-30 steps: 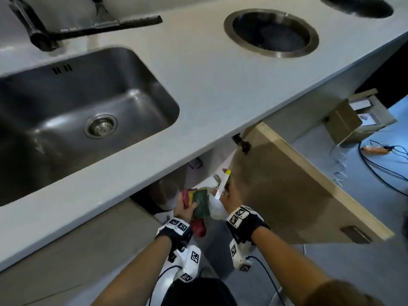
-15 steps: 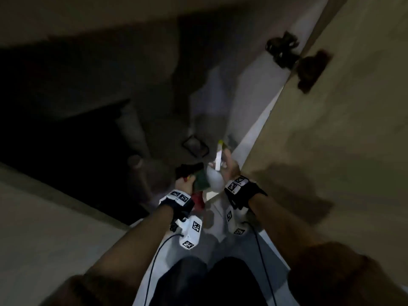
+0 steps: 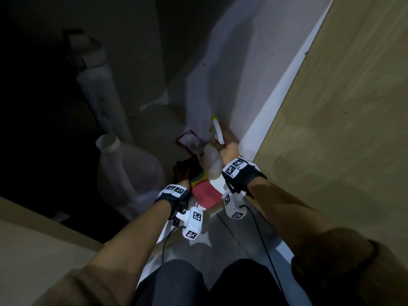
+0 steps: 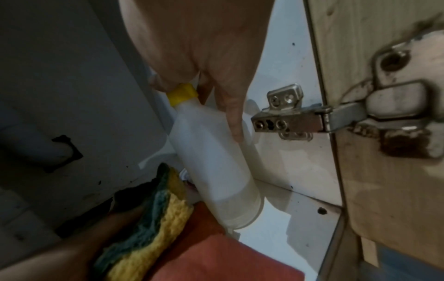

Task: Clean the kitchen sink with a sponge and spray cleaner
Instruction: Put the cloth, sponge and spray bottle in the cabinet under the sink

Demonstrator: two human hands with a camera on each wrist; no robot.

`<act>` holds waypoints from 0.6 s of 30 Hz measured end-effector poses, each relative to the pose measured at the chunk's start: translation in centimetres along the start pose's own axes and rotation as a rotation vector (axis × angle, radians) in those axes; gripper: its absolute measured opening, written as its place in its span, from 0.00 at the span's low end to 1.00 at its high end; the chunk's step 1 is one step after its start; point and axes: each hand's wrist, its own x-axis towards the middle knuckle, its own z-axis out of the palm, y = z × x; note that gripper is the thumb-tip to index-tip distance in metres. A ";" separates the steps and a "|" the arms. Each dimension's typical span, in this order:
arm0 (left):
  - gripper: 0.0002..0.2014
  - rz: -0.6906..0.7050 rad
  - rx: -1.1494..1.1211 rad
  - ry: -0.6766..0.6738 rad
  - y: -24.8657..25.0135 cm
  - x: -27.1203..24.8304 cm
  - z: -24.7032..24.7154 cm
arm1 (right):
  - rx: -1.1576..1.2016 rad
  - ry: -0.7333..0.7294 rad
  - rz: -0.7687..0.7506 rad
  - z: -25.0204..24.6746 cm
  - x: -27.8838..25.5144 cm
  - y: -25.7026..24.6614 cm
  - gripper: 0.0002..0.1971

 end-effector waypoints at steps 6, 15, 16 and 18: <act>0.28 0.145 0.000 -0.023 2.4 -2.1 -0.1 | 0.041 0.011 -0.205 -0.3 -1.5 -0.5 0.24; 0.32 0.070 0.220 -0.009 1.2 -2.3 -2.4 | 0.048 0.023 -0.220 -0.4 -1.5 -0.3 0.24; 0.31 0.114 0.285 0.001 1.0 -2.9 -2.5 | 0.036 0.034 -0.215 -0.3 -1.6 -0.3 0.24; 0.30 0.208 0.402 -0.012 1.1 -3.4 -1.8 | 0.039 0.033 -0.206 -0.3 -1.8 -0.4 0.23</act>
